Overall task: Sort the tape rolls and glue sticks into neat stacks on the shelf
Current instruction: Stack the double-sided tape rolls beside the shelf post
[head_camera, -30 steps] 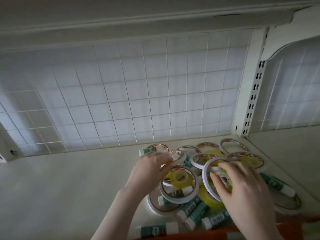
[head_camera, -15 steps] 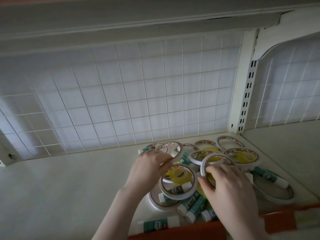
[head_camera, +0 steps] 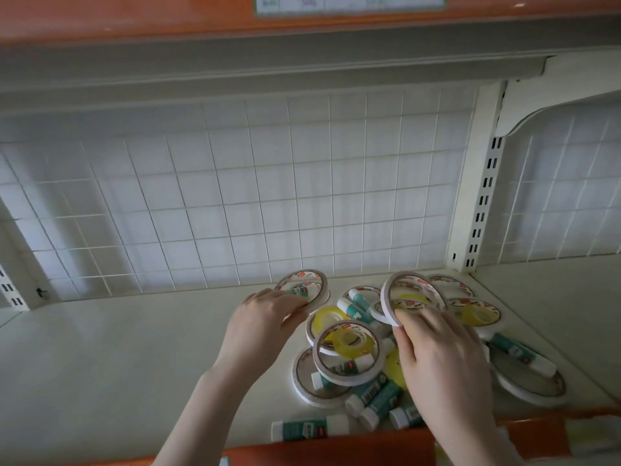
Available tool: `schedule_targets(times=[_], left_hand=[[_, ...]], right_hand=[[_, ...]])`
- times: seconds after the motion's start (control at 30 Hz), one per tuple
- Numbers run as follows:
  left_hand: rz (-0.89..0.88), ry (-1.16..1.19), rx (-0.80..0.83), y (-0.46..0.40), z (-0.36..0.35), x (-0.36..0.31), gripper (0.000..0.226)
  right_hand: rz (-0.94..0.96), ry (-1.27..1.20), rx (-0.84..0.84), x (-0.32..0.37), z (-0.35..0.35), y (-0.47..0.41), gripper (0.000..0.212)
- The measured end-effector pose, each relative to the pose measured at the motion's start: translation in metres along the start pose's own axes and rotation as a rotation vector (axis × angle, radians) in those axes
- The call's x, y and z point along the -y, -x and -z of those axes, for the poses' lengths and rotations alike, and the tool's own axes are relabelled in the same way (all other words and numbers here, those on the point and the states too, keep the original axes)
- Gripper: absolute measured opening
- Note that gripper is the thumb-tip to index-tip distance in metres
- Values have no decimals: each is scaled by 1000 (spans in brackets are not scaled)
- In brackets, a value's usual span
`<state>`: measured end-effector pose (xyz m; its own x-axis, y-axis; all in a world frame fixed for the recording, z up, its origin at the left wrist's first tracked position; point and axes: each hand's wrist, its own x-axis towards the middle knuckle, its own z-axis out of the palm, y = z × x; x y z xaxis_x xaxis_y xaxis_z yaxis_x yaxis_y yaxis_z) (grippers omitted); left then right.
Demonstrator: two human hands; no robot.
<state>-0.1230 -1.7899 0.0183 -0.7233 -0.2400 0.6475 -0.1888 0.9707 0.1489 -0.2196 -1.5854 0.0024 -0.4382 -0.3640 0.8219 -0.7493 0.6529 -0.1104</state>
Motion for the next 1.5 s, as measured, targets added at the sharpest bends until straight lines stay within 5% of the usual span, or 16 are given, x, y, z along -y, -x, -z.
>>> schedule_targets(times=[0.27,0.57,1.13,1.5], left_hand=[[180,-66,5,33,30,27,20],[303,-189,-90,90,105,85,15],[389,-409,-176,292,345,305,7],[478,-522,-179,373,436,456,12]], right_hand=[[212,-70,35,10,-27,-28,33],[355,-212,44,113,-43,-31,29],[502,-530,88,498,-42,6,22],[608,-645,148,714,-89,-8,21]])
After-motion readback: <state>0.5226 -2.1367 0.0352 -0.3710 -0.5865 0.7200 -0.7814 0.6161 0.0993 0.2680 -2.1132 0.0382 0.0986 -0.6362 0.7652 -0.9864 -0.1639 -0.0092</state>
